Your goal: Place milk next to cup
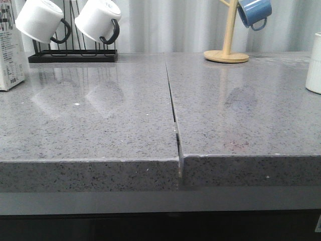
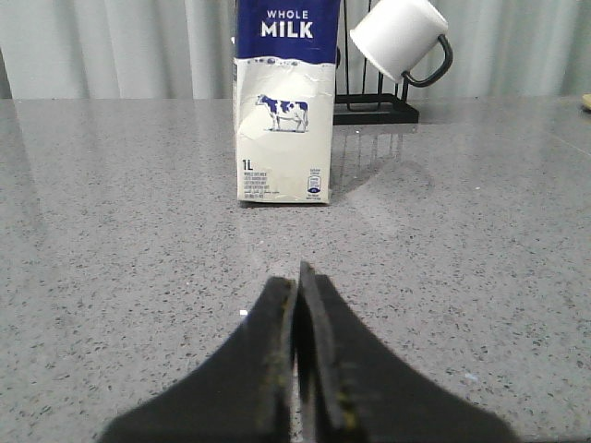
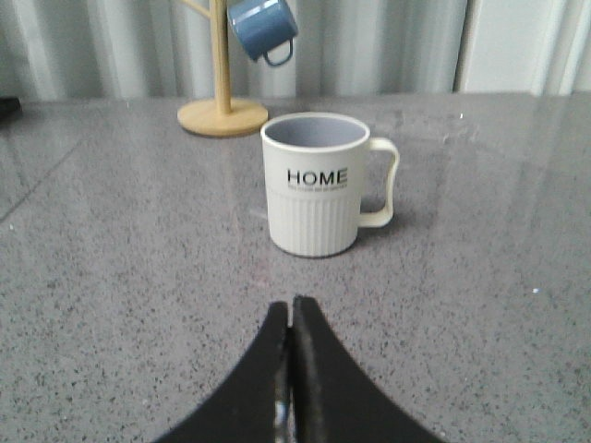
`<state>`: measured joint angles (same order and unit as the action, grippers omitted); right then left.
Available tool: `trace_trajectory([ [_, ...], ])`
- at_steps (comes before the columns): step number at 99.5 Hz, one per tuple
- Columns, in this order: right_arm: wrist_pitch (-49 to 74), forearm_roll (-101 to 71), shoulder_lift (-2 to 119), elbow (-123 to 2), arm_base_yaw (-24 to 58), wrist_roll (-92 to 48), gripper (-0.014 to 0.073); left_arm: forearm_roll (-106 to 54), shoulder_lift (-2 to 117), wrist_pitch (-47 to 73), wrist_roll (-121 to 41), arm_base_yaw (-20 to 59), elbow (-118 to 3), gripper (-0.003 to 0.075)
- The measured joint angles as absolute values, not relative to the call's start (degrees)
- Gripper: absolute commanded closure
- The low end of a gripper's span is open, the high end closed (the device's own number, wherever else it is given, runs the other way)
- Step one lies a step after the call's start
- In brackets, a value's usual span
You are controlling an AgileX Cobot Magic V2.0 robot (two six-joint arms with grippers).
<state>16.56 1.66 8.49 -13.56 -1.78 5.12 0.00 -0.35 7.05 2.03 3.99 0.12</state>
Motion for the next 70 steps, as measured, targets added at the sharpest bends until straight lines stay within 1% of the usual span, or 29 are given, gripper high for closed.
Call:
trace_trajectory([
  [10, 15.3, 1.7, 11.4, -13.6, -1.8, 5.1, 0.0657, 0.0, -0.4, 7.1, 2.0, 4.0, 0.1, 0.0741],
  [15, 14.3, 1.7, 12.8, -13.6, -1.8, 5.1, 0.0640, 0.0, -0.4, 7.1, 2.0, 4.0, 0.1, 0.0741],
  [16, 14.2, 1.7, 13.0, -13.6, -1.8, 5.1, 0.0538, 0.0, -0.4, 7.1, 2.0, 4.0, 0.1, 0.0741],
  [17, 12.9, 1.7, 15.5, -13.6, -1.8, 5.1, 0.0519, 0.0, -0.4, 7.1, 2.0, 4.0, 0.1, 0.0741],
  [19, 12.7, 1.7, 15.9, -13.6, -1.8, 5.1, 0.0490, 0.0, -0.4, 7.1, 2.0, 4.0, 0.1, 0.0741],
  [21, 12.4, 1.7, 16.2, -13.6, -1.8, 5.1, 0.0480, 0.0, -0.4, 7.1, 2.0, 4.0, 0.1, 0.0741],
  [24, 12.0, 1.7, 17.0, -13.6, -1.8, 5.1, 0.0434, 0.0, -0.4, 7.1, 2.0, 4.0, 0.1, 0.0741],
  [25, 11.8, 1.7, 17.1, -13.6, -1.8, 5.1, 0.0398, 0.0, -0.4, 7.1, 2.0, 4.0, 0.1, 0.0741],
  [26, 11.7, 1.7, 17.3, -13.6, -1.8, 5.1, 0.0398, 0.0, -0.4, 7.1, 2.0, 4.0, 0.1, 0.0741],
  [29, 11.4, 1.7, 17.9, -13.6, -1.8, 5.1, 0.0336, 0.0, -0.4, 7.1, 2.0, 4.0, 0.1, 0.0741],
  [36, 10.2, 1.7, 19.3, -13.6, -1.8, 5.2, 0.0241, 0.0, -0.4, 7.1, 2.0, 4.0, 0.1, 0.0741],
  [40, 9.6, 1.7, 20.1, -13.6, -1.8, 5.2, 0.0228, 0.0, -0.4, 7.1, 2.0, 4.0, 0.1, 0.0741],
  [57, 5.7, 1.7, 24.6, -13.6, -1.8, 5.2, 0.0255, 0.0, -0.4, 7.1, 2.0, 4.0, 0.1, 0.0741],
  [70, 2.2, 1.7, 28.6, -14.6, -2.5, 5.2, 0.0255, 0.0, -0.4, 7.1, 2.0, 4.0, 0.1, 0.0741],
])
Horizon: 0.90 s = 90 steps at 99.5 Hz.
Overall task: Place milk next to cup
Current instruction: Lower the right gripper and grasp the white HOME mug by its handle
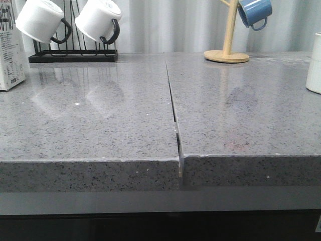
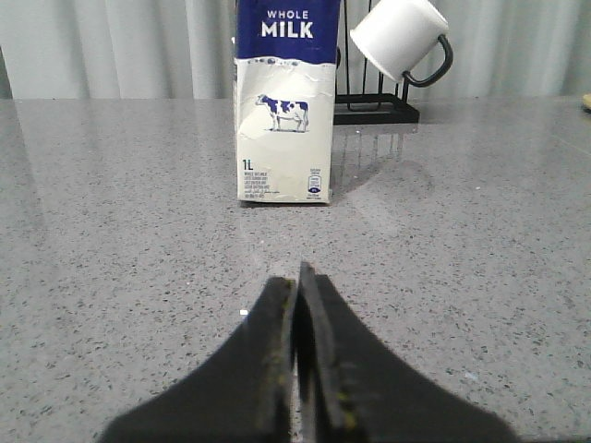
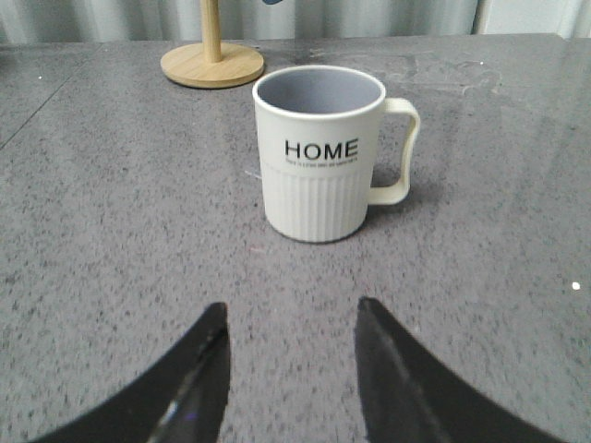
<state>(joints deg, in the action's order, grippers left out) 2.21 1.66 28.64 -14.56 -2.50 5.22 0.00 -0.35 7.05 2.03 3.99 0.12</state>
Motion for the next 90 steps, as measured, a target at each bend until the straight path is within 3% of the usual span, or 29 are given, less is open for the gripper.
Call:
trace_trajectory([
  [47, -16.2, 1.7, 48.6, -18.8, -15.2, 5.2, 0.0255, 0.0, -0.4, 7.1, 2.0, 4.0, 0.1, 0.0741],
  [90, -24.8, 3.6, 69.6, -26.1, -16.4, 5.2, 0.0255, 0.0, -0.4, 7.1, 2.0, 4.0, 0.1, 0.0741],
])
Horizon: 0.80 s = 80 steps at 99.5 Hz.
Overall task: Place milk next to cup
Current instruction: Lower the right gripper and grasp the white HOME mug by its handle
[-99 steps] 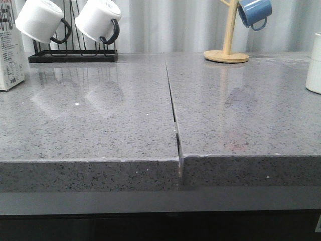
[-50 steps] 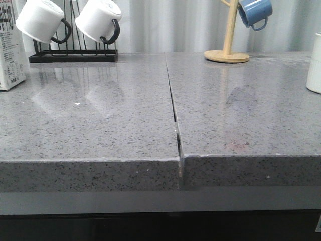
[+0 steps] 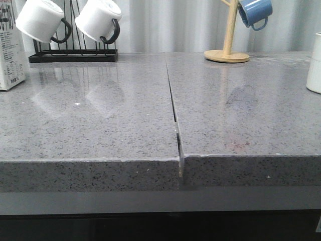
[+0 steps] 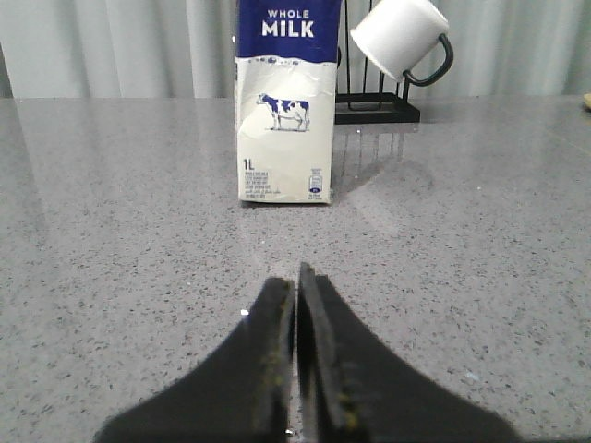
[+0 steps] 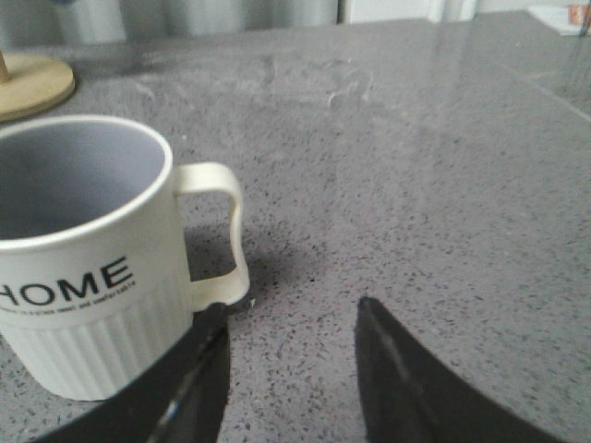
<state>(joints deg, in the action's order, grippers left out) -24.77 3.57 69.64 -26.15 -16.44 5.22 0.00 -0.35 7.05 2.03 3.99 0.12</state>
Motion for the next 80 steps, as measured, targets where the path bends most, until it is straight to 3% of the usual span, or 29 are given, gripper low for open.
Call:
trace_trajectory([
  [80, -26.7, 6.2, 90.2, -39.1, -15.5, 5.2, 0.0255, 0.0, -0.4, 7.1, 2.0, 4.0, 0.1, 0.0741],
])
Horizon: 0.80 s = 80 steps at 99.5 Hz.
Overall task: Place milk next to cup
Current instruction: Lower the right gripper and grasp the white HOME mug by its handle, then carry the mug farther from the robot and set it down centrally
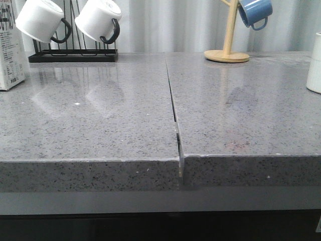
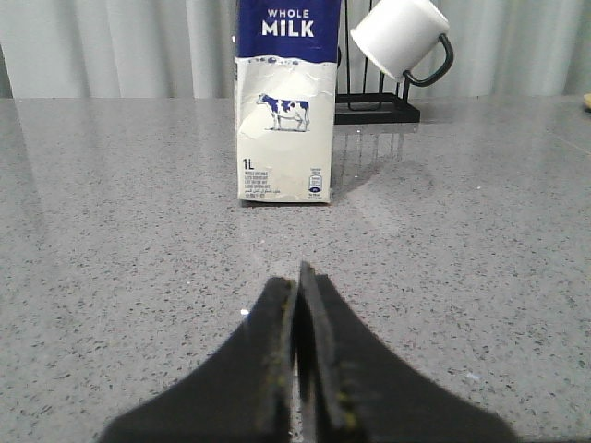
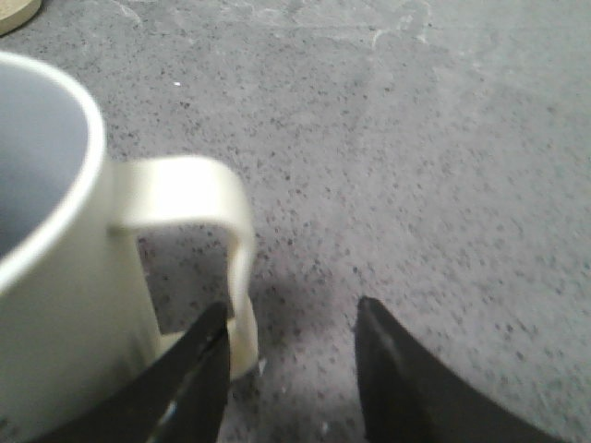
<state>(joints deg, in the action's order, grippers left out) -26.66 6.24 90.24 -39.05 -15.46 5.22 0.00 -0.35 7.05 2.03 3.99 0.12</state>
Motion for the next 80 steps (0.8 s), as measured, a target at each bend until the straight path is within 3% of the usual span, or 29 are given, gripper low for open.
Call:
trace_trajectory([
  [14, -27.0, 6.7, 92.4, -41.2, -15.5, 5.3, 0.0288, 0.0, -0.4, 7.1, 2.0, 4.0, 0.1, 0.0741],
  [31, -27.3, 6.8, 93.2, -42.3, -15.5, 5.8, 0.0515, 0.0, -0.4, 7.1, 2.0, 4.0, 0.1, 0.0741],
  [45, -27.4, 6.8, 93.2, -42.4, -15.5, 5.8, 0.0625, 0.0, -0.4, 7.1, 2.0, 4.0, 0.1, 0.0741],
  [80, -28.5, 6.9, 93.2, -42.4, -14.8, 5.8, 0.0644, 0.0, -0.4, 7.1, 2.0, 4.2, 0.1, 0.0741],
])
